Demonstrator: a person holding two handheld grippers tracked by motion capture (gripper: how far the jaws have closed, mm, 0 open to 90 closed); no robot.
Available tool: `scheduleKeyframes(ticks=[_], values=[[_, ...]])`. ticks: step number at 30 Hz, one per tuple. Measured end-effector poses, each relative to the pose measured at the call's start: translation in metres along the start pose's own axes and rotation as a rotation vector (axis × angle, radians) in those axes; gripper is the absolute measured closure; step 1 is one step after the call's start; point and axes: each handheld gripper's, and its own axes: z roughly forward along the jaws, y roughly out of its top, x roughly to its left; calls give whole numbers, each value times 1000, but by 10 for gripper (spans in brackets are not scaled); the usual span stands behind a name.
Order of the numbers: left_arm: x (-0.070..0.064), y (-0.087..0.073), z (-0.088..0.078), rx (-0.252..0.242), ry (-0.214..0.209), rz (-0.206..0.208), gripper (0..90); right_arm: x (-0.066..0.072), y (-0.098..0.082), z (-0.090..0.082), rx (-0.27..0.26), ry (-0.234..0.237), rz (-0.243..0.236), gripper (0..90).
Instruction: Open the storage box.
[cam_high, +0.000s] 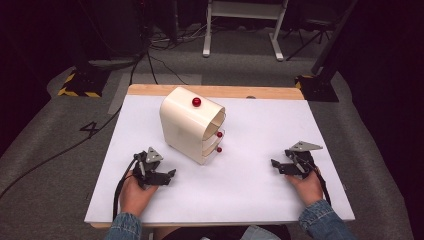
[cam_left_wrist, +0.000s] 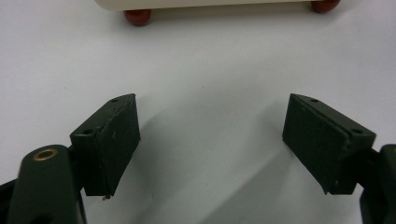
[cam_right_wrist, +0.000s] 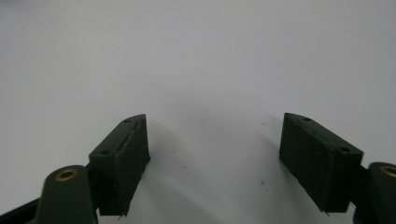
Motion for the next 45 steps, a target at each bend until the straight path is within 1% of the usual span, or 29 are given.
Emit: scheduleKeyframes(ticks=[3, 5, 6, 9, 12, 15, 18, 20, 23, 26, 28, 34, 37, 38, 39, 42, 45], values=[[0, 0, 0, 2, -2, -3, 190, 0, 0, 0, -6, 3, 1, 311], [0, 0, 0, 3, -2, -5, 190, 2, 1, -1, -6, 5, 5, 377], [0, 0, 0, 4, -2, -5, 190, 3, 2, -2, -5, 13, 2, 397], [0, 0, 0, 4, -3, -5, 190, 6, 5, -4, -14, 40, 3, 429], [0, 0, 0, 4, -3, -5, 190, 12, 10, -9, -32, 69, 3, 439], [0, 0, 0, 3, -3, -5, 190, 19, 17, -14, -65, 110, -6, 450], [0, 0, 0, 3, -3, -6, 190, 26, 25, -17, -91, 141, -27, 456], [0, 0, 0, 1, -3, -5, 191, 32, 31, -18, -119, 167, -54, 466], [0, 0, 0, 1, -2, -3, 191, 41, 41, -20, -131, 198, -79, 470], [0, 0, 0, 0, -2, -4, 191, 49, 52, -21, -159, 242, -101, 481], [0, 0, 0, 0, -1, -3, 191, 55, 59, -21, -171, 260, -113, 484], [0, 0, 0, 0, 0, -1, 191, 68, 76, -14, -216, 327, -137, 500], [0, 0, 0, 0, 0, -2, 191, 73, 82, -8, -252, 367, -144, 502], [0, 0, 0, 0, 0, -2, 191, 73, 82, -8, -252, 367, -144, 502], [0, 0, 0, 0, -1, -2, 191, 77, 86, -3, -264, 386, -154, 502], [0, 0, 0, 0, -1, -3, 191, 84, 89, 7, -277, 395, -174, 502], [0, 0, 0, 0, -1, -3, 191, 88, 92, 19, -288, 426, -157, 502]])
